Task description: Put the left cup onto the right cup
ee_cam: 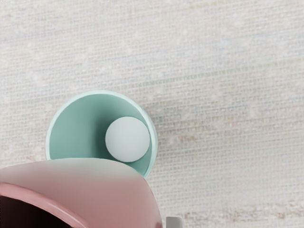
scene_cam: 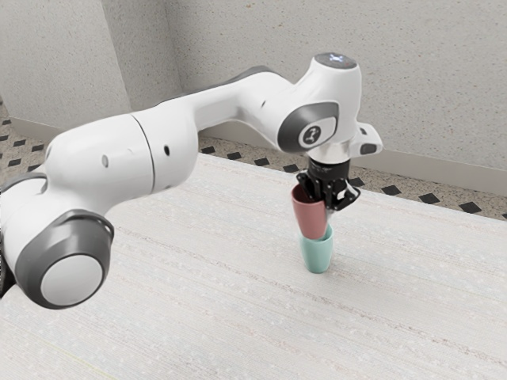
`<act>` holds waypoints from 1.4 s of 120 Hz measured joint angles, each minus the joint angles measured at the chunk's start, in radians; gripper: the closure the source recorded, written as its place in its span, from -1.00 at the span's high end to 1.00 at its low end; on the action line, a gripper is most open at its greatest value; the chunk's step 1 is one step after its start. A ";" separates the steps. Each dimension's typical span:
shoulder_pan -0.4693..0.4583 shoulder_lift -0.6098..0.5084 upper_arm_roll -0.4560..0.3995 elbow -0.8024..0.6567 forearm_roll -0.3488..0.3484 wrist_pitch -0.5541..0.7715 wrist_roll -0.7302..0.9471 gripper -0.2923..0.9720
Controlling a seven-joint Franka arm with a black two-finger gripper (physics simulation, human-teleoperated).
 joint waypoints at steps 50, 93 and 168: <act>0.004 0.090 0.006 0.137 0.022 -0.036 0.019 -0.69; 0.011 0.154 0.008 0.223 0.025 -0.056 0.032 -0.69; 0.024 0.213 0.003 0.276 0.030 -0.080 0.049 -0.69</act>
